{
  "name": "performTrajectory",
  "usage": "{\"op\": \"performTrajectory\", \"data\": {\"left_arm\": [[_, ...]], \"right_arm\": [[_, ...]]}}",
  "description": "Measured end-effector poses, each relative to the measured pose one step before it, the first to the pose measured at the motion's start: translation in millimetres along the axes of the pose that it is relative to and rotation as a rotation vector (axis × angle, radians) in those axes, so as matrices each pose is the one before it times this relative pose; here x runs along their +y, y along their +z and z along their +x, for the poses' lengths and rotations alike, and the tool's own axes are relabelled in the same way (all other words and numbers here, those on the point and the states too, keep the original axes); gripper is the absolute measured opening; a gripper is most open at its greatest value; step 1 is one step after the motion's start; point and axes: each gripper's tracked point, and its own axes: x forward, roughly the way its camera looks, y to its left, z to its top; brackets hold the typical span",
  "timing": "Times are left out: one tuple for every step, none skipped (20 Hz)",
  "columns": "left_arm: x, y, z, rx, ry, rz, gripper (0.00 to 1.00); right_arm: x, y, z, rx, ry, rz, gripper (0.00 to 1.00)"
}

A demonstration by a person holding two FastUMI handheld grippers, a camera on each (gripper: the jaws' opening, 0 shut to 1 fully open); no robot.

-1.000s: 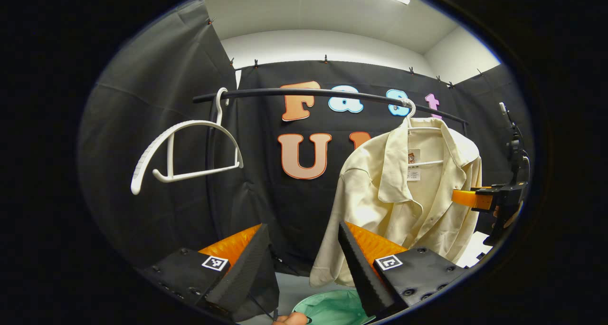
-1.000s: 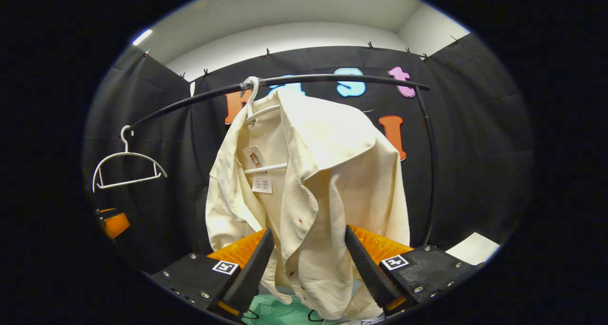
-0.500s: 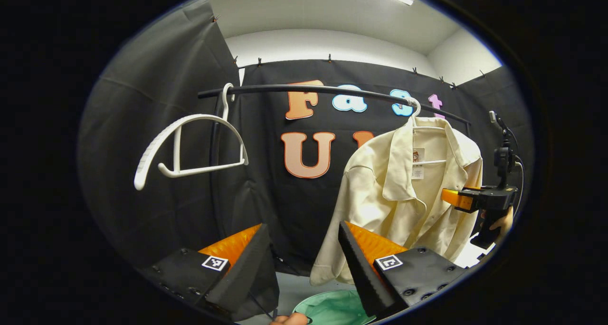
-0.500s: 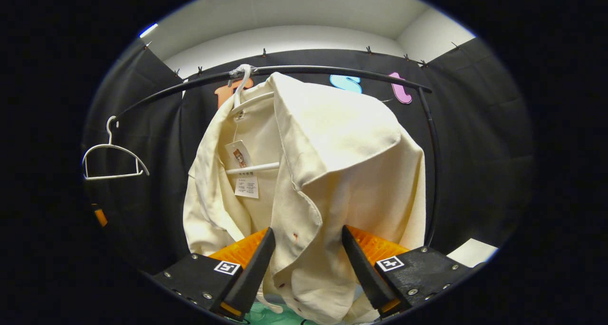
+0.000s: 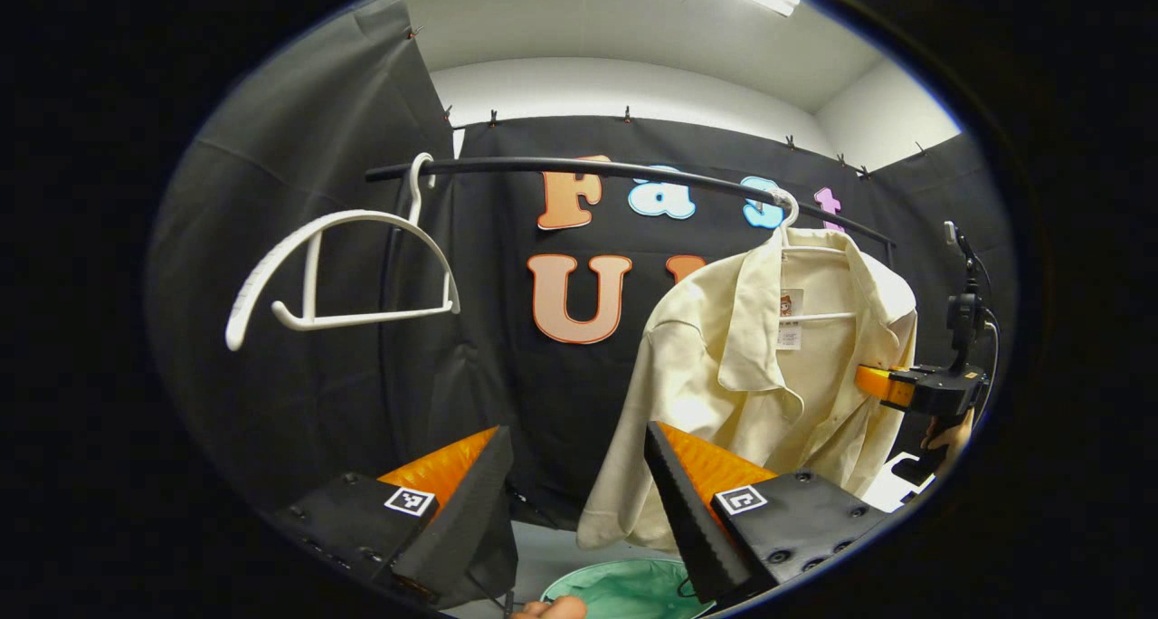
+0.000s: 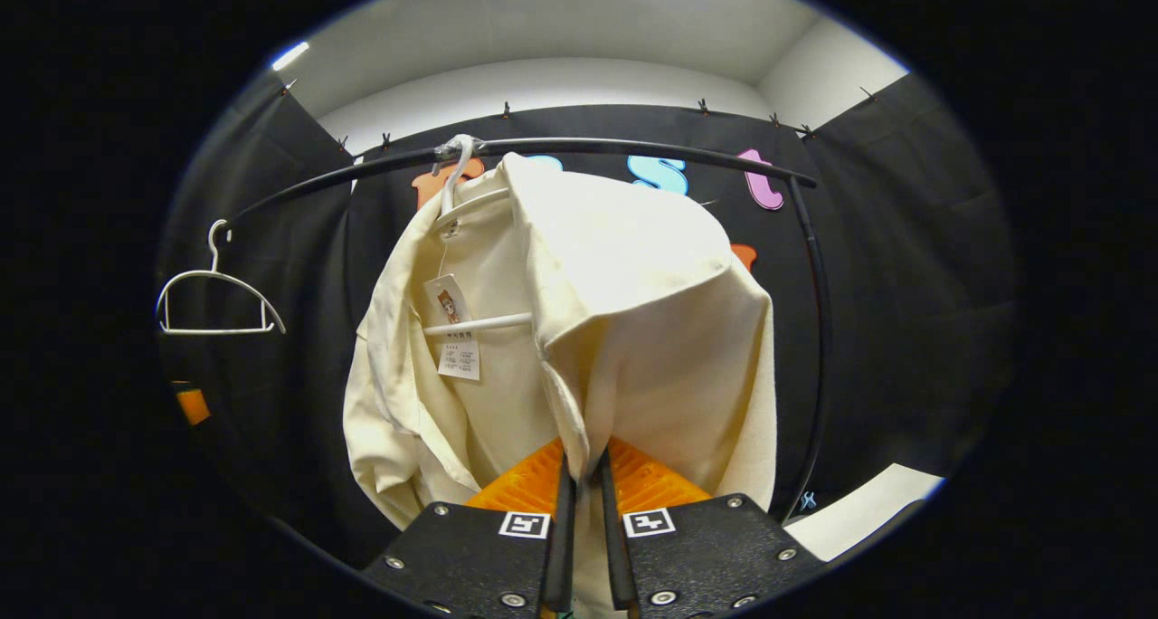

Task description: Grasp the clothes on the hanger with both hands and then place them into the laundry hamper below.

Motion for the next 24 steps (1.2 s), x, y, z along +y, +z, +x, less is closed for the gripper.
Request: {"op": "performTrajectory", "data": {"left_arm": [[-6.44,-2.96,3.39,0.00770,-0.01195,-0.00349,0.97],[-8.34,-2.61,3.06,0.00657,-0.01462,-0.00398,0.97],[-7.97,-1.51,4.00,0.00540,-0.01472,-0.00301,0.97],[-6.98,-1.96,3.55,0.00497,-0.01231,-0.00266,0.97],[-8.80,-0.38,4.81,0.00154,-0.01494,-0.00415,0.97],[-7.84,-0.41,6.24,-0.00076,-0.01519,-0.00327,0.97],[-8.69,-0.65,6.00,0.00149,-0.01482,-0.00396,0.94],[-10.61,-0.87,6.46,-0.00087,-0.02034,-0.00684,0.97],[-11.71,-0.84,5.44,0.00012,-0.02326,-0.00460,0.97],[-11.06,-1.91,7.50,0.00331,-0.02089,-0.00123,0.97],[-9.10,-2.83,6.71,0.00785,-0.01784,0.00244,0.94],[-9.14,-3.88,5.14,0.01083,-0.01881,-0.00538,0.97],[-9.93,-3.81,7.36,0.01164,-0.01997,-0.00604,0.97],[-7.77,-4.05,6.57,0.00934,-0.01281,-0.00094,0.97],[-5.90,-2.95,6.99,0.00544,-0.00495,0.00553,0.97],[-3.75,-3.58,6.03,0.00342,-0.00335,0.00541,0.97],[-5.99,-2.91,6.29,0.00603,-0.00635,0.00196,0.97],[-5.51,-3.91,6.30,0.01008,-0.00942,-0.00042,0.97],[-6.40,-1.82,6.99,0.00726,-0.01076,-0.00248,0.97],[-4.99,-0.52,6.74,-0.00242,-0.00663,-0.00335,0.97],[-2.70,1.99,6.12,-0.00765,-0.00348,0.00115,0.97],[-3.97,1.65,4.60,-0.00595,-0.00255,-0.00101,0.97],[-1.81,0.00,5.36,-0.00179,-0.00420,0.00050,0.97],[-0.97,1.05,5.99,-0.00127,0.00097,0.00351,1.00]], "right_arm": [[-0.33,0.26,-4.52,0.00219,0.00852,-0.00643,0.13],[-1.10,0.16,-5.40,-0.00020,0.00727,-0.00413,0.10],[0.43,1.66,-3.70,-0.00020,0.01135,-0.00235,0.08],[-0.18,1.99,-3.97,-0.00307,0.00672,-0.00517,0.05],[0.12,0.50,-5.19,-0.00471,0.00675,-0.00761,0.04],[1.07,0.99,-3.78,-0.00581,0.00750,-0.00831,0.03],[0.68,0.77,-2.81,-0.00312,0.00961,-0.01137,0.03],[-0.86,0.57,-2.78,-0.00335,0.00421,-0.00804,0.02],[-0.99,1.27,-2.94,-0.00463,0.00539,-0.00232,0.02],[0.18,1.23,-2.59,-0.00217,0.00682,-0.00076,0.02],[-0.49,-0.35,-3.34,-0.00262,0.00630,-0.00110,0.02],[-0.75,1.08,-2.84,-0.00275,0.00418,-0.00208,0.02],[-1.18,1.97,-3.15,-0.00282,0.00257,-0.00313,0.02],[-1.93,1.90,-3.16,-0.00310,0.00264,-0.00153,0.02],[-1.09,0.66,-3.91,-0.00096,0.00398,0.00160,0.02],[-0.86,0.62,-3.64,0.00139,0.00648,0.00790,0.02],[0.20,0.60,-2.24,0.00282,0.00900,0.00740,0.02],[-1.82,0.20,-3.25,0.00026,0.00237,-0.00185,0.02],[-4.16,1.50,-2.52,-0.00324,-0.00353,-0.00769,0.02],[-3.18,1.32,-1.71,-0.00393,-0.00316,-0.00691,0.02],[-1.98,0.72,-2.44,-0.00161,-0.00137,-0.00063,0.02],[-0.84,-0.17,-1.79,0.00030,0.00379,0.00665,0.02],[-0.45,0.52,-2.55,-0.00284,0.00418,0.00921,0.02],[-1.41,1.20,-2.49,-0.00300,0.00086,0.00752,0.02]]}}
